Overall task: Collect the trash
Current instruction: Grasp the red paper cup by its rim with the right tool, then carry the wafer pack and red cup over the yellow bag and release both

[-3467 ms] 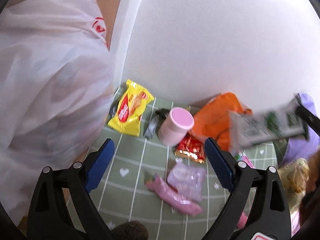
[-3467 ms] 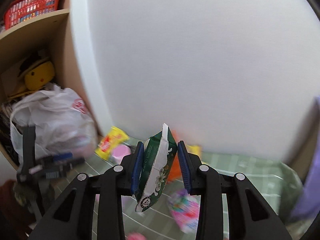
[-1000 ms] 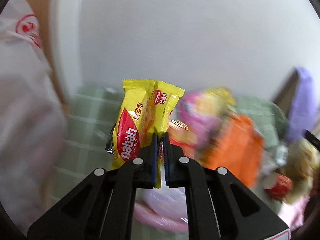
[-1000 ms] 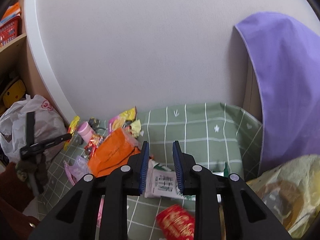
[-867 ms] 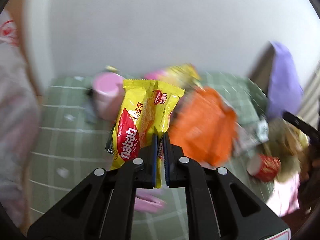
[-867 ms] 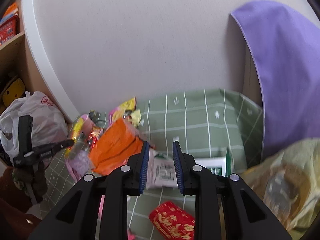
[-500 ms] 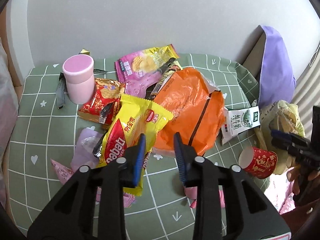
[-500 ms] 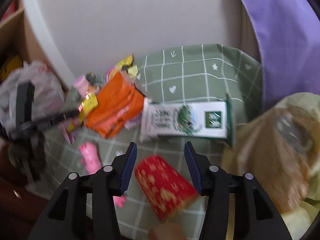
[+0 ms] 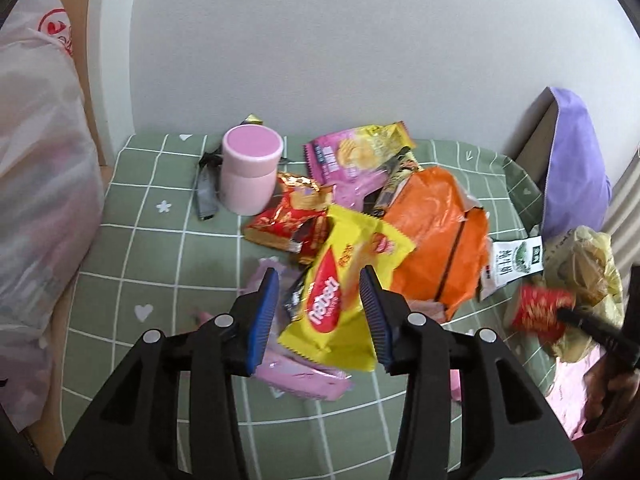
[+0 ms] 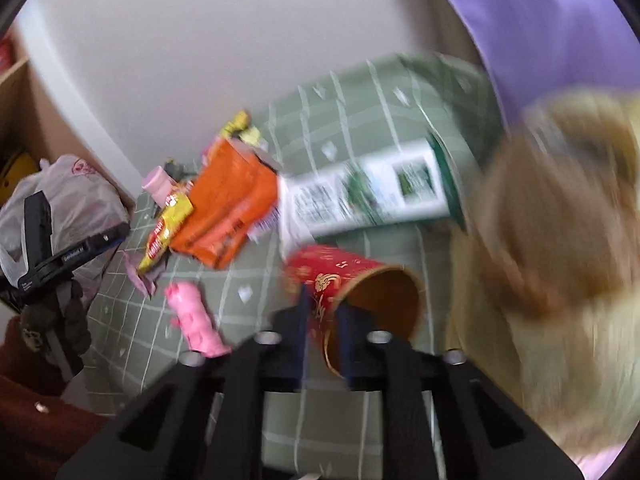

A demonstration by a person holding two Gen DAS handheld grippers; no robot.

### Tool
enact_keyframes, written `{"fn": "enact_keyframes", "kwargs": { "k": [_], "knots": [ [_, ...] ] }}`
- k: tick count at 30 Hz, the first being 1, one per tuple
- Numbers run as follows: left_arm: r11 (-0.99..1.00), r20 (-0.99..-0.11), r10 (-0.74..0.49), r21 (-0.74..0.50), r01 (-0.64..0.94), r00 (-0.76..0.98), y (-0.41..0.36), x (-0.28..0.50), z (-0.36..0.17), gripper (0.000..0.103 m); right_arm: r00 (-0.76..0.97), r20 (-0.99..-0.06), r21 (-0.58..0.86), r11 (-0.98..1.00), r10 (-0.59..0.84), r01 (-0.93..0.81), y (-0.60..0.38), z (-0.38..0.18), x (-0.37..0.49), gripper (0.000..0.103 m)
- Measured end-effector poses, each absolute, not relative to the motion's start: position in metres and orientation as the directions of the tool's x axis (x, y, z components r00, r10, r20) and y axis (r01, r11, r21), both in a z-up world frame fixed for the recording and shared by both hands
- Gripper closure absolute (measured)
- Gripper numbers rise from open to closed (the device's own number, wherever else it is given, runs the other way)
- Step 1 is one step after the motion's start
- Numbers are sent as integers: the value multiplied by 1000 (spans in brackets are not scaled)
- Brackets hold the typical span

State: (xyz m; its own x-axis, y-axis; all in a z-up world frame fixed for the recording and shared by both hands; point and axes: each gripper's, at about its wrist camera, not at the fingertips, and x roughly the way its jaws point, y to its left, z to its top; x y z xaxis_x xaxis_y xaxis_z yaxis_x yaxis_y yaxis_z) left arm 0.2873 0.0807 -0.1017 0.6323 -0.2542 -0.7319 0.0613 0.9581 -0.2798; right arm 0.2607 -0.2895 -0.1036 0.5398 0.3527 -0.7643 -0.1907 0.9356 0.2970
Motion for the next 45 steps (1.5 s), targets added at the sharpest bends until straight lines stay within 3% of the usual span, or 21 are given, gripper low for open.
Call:
{"fn": "enact_keyframes", "kwargs": {
  "k": [5,11,15,17,18,20,28,32,38,45],
  "knots": [
    [948,-737,-301,-299,108,605,73,304,-114,59,616,-703,243,934,356,-262,-272,-71,269,98],
    [936,-772,-349,-258,240,532,48,346,-108,59,632,-692,214,935,349,-282,-272,-55,268,98],
    [939,-829,-340,-273,210,444,44,376,-119,59,636,-688,209,934,350,-288,-275,-51,260,98],
    [939,-847,-343,-291,186,406,45,382,-126,75,647,-684,195,939,337,-283,-275,-49,257,98],
    [942,-853,-334,-285,178,401,44,381,-127,90,652,-681,192,941,332,-278,-277,-48,256,98],
    [940,-844,-338,-283,190,416,40,375,-121,93,669,-671,191,946,322,-264,-282,-42,253,98],
    [928,-675,-372,-286,239,638,21,331,-33,96,749,-598,157,958,285,-239,-290,-12,241,98],
    [933,-566,-360,-202,299,742,-5,319,12,96,773,-573,137,962,272,-237,-287,-2,235,98],
    [895,-428,-441,-152,419,789,-43,305,52,96,803,-546,124,971,238,-203,-291,8,225,98],
    [813,-372,-575,-164,558,729,-93,309,74,96,850,-502,63,987,159,-147,-309,33,206,98]
  ]
}}
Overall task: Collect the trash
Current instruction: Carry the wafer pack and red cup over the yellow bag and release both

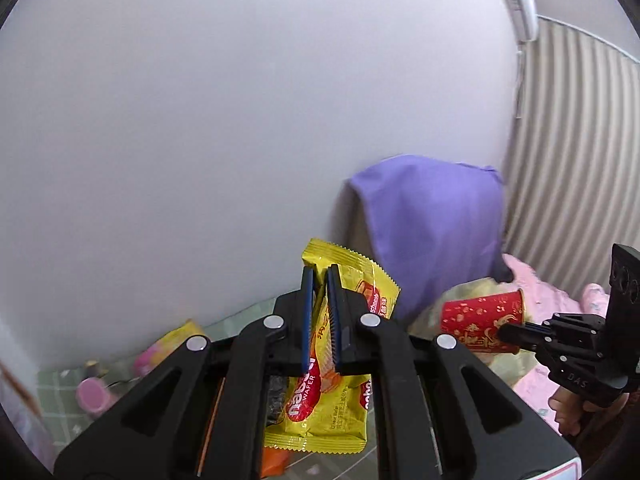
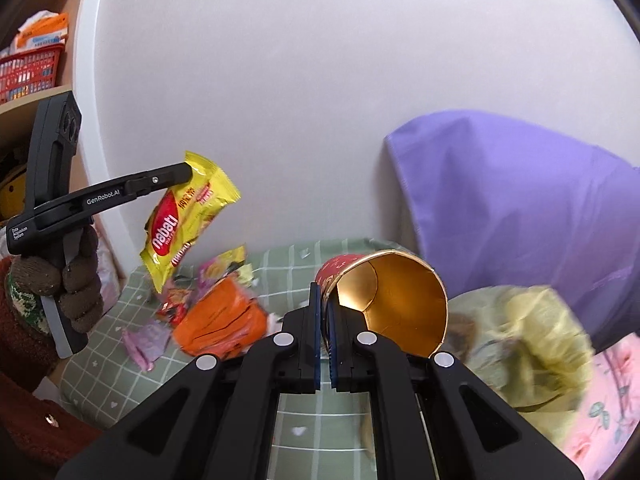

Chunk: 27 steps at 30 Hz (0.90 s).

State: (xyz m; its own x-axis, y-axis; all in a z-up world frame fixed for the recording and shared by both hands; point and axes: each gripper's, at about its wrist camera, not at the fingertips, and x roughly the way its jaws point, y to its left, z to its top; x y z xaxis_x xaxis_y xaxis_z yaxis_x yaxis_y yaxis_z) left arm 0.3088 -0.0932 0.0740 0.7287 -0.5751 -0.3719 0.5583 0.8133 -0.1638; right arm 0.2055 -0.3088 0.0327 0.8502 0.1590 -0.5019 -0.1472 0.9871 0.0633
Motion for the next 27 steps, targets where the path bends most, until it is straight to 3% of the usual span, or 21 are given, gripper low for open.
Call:
{"fn": "enact_keyframes", "kwargs": {
  "k": [8,18,22,27],
  "knots": [
    [642,-286,-766,-303,704,575,-177,318,94,96,901,-427,-14,997,-77,78,-386,70,165,98],
    [369,-263,-925,-444,816,275,-322,315,69,96,872,-417,-13,961,-257,277,-461,67,111,98],
    [368,-351,-909,-420,830,225,-376,318,30,96,862,-424,-2,953,-276,304,-478,63,104,98],
    [462,-435,-849,-336,821,300,-388,323,-8,96,868,-447,28,967,-216,255,-484,55,120,98]
  ]
}}
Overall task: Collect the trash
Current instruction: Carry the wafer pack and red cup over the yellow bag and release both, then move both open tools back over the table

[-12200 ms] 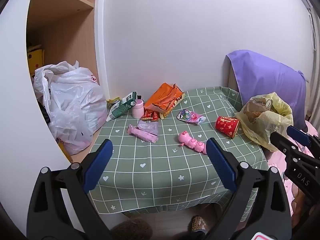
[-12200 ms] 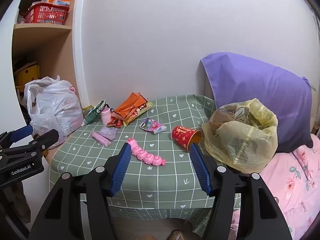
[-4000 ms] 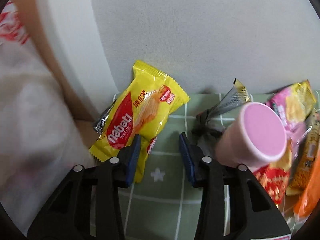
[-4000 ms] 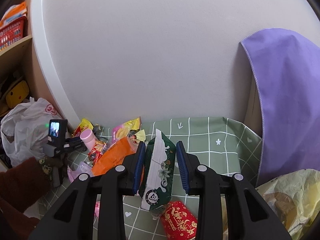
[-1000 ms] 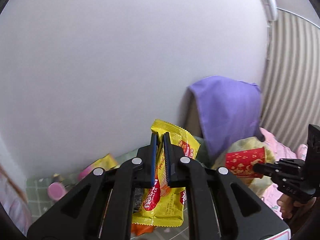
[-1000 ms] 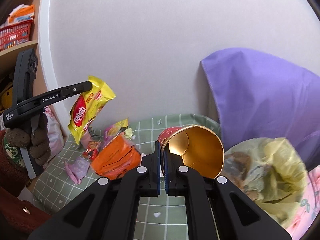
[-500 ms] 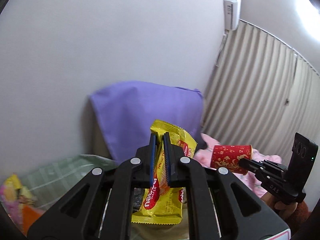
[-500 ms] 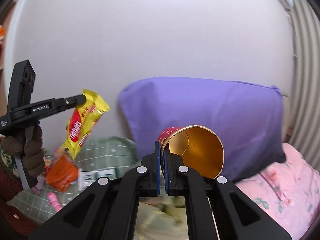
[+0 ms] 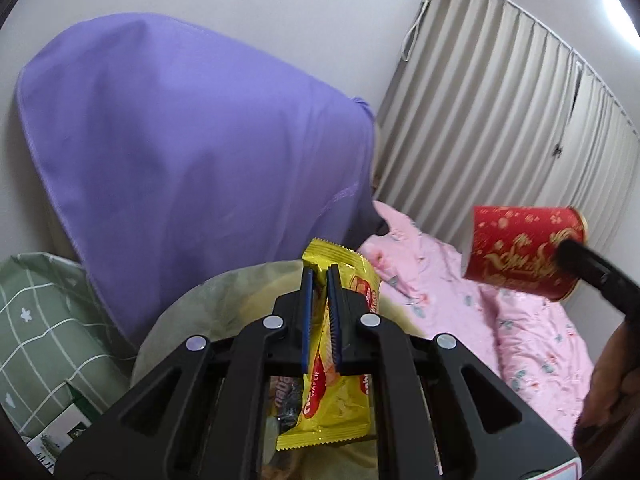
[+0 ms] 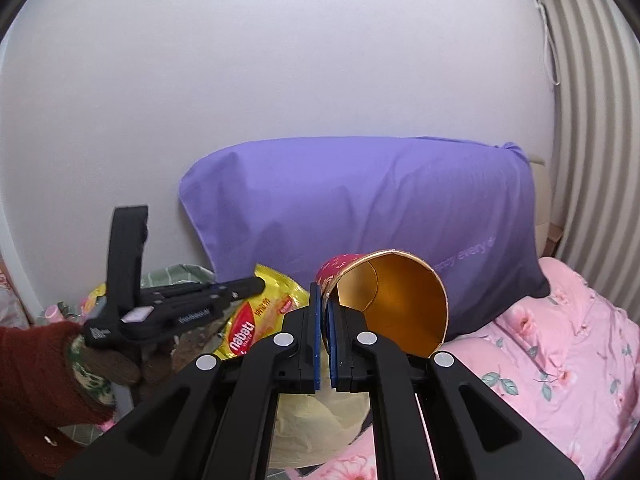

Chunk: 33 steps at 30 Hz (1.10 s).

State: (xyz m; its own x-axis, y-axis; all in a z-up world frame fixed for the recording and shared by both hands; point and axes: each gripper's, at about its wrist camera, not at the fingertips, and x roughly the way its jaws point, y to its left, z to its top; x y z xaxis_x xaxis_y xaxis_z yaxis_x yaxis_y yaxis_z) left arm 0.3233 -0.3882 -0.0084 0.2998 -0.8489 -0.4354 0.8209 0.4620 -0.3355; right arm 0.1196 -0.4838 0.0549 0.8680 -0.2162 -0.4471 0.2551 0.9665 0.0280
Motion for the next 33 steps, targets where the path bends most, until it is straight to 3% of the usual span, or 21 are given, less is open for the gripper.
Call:
{"fn": "enact_keyframes", "kwargs": {
  "k": [7,14,20,28,29,31,33],
  "knots": [
    [548,-473,-804,-355,758,359,-345,336,-27,97,849,-526,120,986,-36,117,-477,21,162,98],
    [606,-494,-759,-299,737,423,-315,330,-35,98,764,-639,155,988,86,18,-465,-25,195,98],
    [603,-520,-750,-284,745,409,-312,321,-41,98,707,-701,144,989,93,13,-465,-50,208,98],
    [578,-540,-761,-314,753,359,-313,318,-45,98,698,-713,121,993,74,18,-466,-50,203,96],
    [569,-537,-770,-332,753,345,-311,319,-43,96,699,-713,101,995,54,27,-463,-49,202,95],
    [552,-530,-784,-357,754,323,-307,319,-38,83,702,-712,83,996,30,41,-462,-49,201,93],
    [559,-525,-781,-348,753,338,-301,318,-31,76,707,-707,89,994,23,57,-462,-49,198,78]
  ]
}}
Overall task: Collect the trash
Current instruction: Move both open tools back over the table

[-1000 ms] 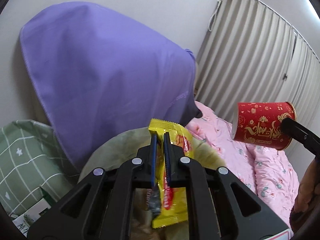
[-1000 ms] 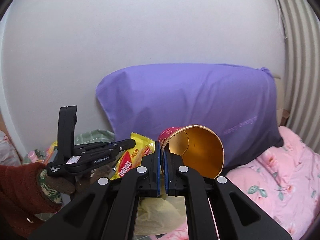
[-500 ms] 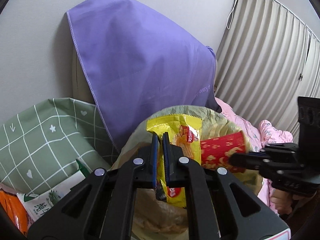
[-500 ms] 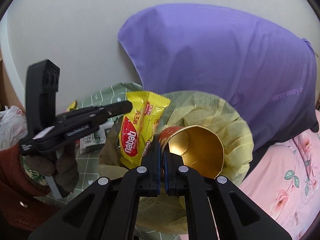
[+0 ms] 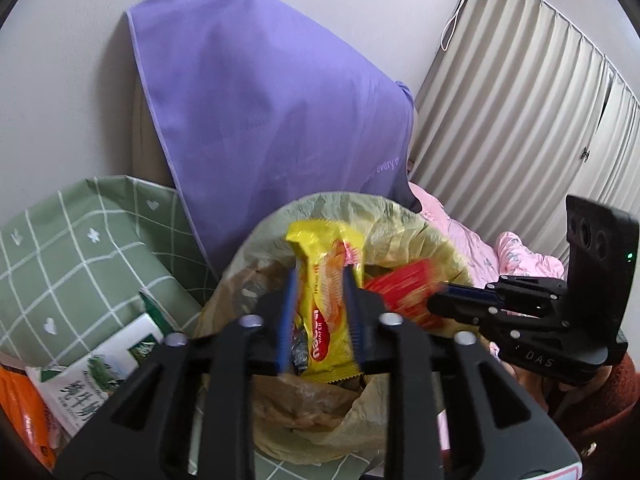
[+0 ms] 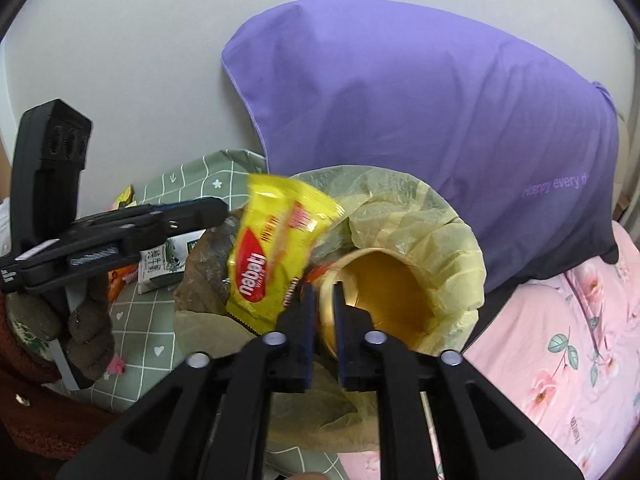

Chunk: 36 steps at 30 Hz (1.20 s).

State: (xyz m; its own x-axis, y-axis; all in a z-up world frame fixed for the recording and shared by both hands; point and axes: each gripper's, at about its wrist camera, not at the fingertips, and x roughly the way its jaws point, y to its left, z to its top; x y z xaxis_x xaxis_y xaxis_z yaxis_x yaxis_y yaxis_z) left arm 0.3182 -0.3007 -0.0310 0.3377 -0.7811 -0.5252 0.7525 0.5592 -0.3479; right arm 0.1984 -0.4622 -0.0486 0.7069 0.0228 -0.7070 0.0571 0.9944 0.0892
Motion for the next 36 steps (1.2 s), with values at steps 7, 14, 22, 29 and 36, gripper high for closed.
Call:
{"fn": "enact_keyframes", "kwargs": {
  "k": [7,14,22,29,36],
  "knots": [
    [651,-490,-735,-318,690,468,-257,319,-1,62,747,-664,81,990,-35,118,-459,-35,184,70],
    [767,-428,-635,-256,588,643,-180,320,32,48,838,-544,119,987,-29,111,-439,-2,185,66],
    [920,-437,-390,-167,353,810,-71,324,34,40,852,-480,220,969,206,-111,-391,3,219,48],
    [964,-458,-258,-173,200,851,6,311,15,40,802,-526,161,959,283,-232,-338,-12,246,48],
    [976,-511,-145,-215,37,847,71,287,-18,40,771,-557,142,950,310,-280,-307,-30,262,48]
  ]
}}
